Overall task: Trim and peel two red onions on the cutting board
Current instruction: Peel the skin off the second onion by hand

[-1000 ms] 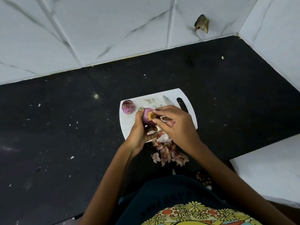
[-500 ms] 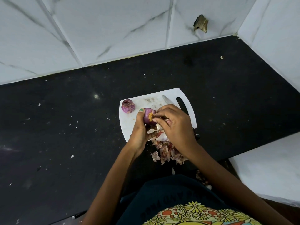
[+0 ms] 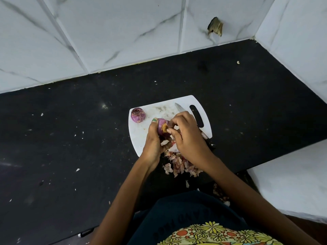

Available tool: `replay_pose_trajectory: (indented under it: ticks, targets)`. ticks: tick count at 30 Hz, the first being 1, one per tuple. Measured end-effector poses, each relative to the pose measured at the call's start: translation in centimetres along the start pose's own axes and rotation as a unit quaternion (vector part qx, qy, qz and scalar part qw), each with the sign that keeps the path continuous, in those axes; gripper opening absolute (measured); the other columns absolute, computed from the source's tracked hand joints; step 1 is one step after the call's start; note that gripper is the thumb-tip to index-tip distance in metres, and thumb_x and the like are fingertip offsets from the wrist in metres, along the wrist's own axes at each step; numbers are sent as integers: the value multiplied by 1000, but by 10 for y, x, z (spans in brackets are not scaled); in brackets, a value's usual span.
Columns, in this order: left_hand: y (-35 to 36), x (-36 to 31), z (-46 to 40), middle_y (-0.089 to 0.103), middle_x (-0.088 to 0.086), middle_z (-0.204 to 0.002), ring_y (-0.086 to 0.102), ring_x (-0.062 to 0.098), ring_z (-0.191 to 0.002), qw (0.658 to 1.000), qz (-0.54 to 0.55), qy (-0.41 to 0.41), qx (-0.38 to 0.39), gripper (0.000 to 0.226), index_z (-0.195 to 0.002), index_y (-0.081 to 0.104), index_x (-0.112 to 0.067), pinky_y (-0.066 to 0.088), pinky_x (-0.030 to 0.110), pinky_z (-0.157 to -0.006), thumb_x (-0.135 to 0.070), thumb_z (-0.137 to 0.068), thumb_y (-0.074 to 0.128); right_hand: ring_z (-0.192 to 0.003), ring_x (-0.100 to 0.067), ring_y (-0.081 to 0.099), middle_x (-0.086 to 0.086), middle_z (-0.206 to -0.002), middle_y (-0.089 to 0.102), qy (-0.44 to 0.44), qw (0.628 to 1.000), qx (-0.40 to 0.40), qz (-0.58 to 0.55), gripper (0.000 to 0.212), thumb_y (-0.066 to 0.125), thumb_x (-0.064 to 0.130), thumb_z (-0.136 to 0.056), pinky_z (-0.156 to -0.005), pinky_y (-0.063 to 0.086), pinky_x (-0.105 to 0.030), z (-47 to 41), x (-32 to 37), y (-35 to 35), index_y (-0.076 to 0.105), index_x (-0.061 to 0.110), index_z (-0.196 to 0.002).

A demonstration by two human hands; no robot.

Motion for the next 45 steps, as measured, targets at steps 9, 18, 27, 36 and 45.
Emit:
replay_pose_trajectory:
  ticks: [9,18,27,36,45]
  targets:
    - [-5,5,-1,61,4,-83,50,8,-67,995,85,-47,-29,55,-95,60,-11,50,21,-55,-52,-98,23,-73,-11,63,-2,-80,66,83,992,-69,-71,8,72,7,-81,-65,51,-18,15,0,-17,65,4,-83]
    - [-6,9,-3,61,4,-85,51,11,-74,997,53,-47,-27,56,-98,61,-15,51,27,-71,-55,-98,22,-103,-10,55,-2,-114,54,45,998,0,-44,34,57,-2,-85,-85,51,-22,5,-2,-15,61,12,-116]
    - [-5,14,-4,63,9,-96,55,15,-87,999,9,-2,-41,65,-114,56,-7,50,26,-70,-60,-95,24,-90,-10,62,0,-95,63,50,992,-81,-80,16,74,13,-80,-73,56,-33,4,8,0,71,7,-94]
    - [-3,17,-6,59,21,-121,60,21,-97,997,2,48,-58,83,-129,43,-8,52,23,-68,-70,-75,35,-87,-7,63,7,-90,61,94,982,-114,-121,11,75,7,-78,-73,57,-27,1,11,2,74,7,-89]
    - [-1,9,-1,59,14,-115,60,18,-103,991,-55,99,-71,35,-121,34,-18,52,35,-84,-46,-102,26,-83,-3,64,5,-88,65,147,969,-122,-157,12,78,9,-74,-71,48,-9,-5,10,-1,72,11,-84]
Point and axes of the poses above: each hand's wrist, its own z-axis away from the middle knuckle, its own y-axis out of the palm, x = y × z, the point moved 2 cm from there along -z, towards the middle knuckle
